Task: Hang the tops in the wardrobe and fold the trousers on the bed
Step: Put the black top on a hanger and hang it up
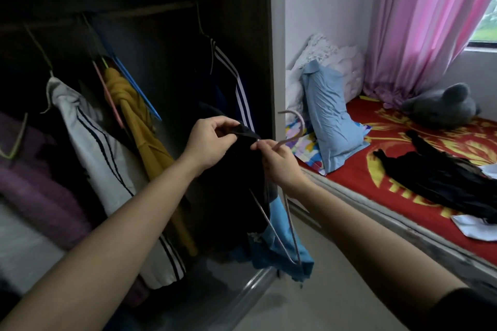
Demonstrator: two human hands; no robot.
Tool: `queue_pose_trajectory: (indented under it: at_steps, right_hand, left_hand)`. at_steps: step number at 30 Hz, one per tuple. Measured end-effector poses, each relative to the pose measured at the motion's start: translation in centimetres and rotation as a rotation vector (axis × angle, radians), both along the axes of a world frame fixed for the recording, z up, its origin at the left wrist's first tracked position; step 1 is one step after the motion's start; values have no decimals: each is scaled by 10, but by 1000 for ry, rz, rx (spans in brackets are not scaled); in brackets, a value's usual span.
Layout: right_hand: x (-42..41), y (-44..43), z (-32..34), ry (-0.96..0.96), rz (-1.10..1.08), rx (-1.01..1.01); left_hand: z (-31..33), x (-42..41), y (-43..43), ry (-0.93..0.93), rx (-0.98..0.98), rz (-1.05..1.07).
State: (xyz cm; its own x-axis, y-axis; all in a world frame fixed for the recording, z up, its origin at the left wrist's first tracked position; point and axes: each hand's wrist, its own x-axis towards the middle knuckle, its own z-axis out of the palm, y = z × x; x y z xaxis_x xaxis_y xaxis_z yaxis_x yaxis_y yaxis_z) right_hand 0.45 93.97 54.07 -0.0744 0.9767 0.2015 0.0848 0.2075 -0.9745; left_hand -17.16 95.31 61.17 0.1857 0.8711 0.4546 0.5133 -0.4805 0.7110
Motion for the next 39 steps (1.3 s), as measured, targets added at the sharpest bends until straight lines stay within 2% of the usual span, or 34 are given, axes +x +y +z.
queue_pose_trajectory:
  at_steps: [2,3,5,7,10,13,15,18,21,22,25,26,27,28,30,32,34,39]
  right_hand:
    - [0,6,-5,-222,11,33]
    - [2,9,-3,-256,10,47]
    - [9,11,6,-159,-5,65]
    - [18,12,14,31,52,32]
    - [25,11,17,216,201,-29]
    - [30,13,20,205,259,-21]
    - [34,16,20,124,200,46]
    - [45,23,18,-40,51,156]
    - [56,30,8,-110,-27,143]
    - [59,29,2,-183,-103,172]
    - [62,23,-27,-549,-580,431]
    - [63,19,-33,-602,-680,510]
    - [63,15,-40,-631,-684,561]
    - [64,12,-46,-644,-599,565]
    - [65,12,-60,-692,-328,461]
    - [62,15,-72,-750,-165,367]
    - [56,20,-76,-724,-166,338]
    - [48,24,-70,-576,-196,514]
  left_hand:
    - [6,3,-5,16,-36,-87]
    - [9,5,-7,74,-34,-133]
    - [14,4,-6,110,-34,-208]
    - [17,-4,6,121,-37,-169]
    - [14,-22,32,469,37,-17]
    - [4,-29,41,656,67,-61]
    - [-1,-26,40,641,105,-57]
    - [-11,-15,37,489,144,32]
    - [-22,-5,39,447,137,91]
    - [-24,-4,41,441,122,111]
    - [-24,-10,49,417,88,220]
    - [-23,-12,51,412,81,258]
    - [-22,-14,52,402,76,283]
    - [-20,-14,53,385,73,293]
    - [-15,-10,54,345,80,286]
    - [-11,-1,53,331,111,282]
    - [-7,10,49,357,123,303]
    - [-8,20,43,398,104,448]
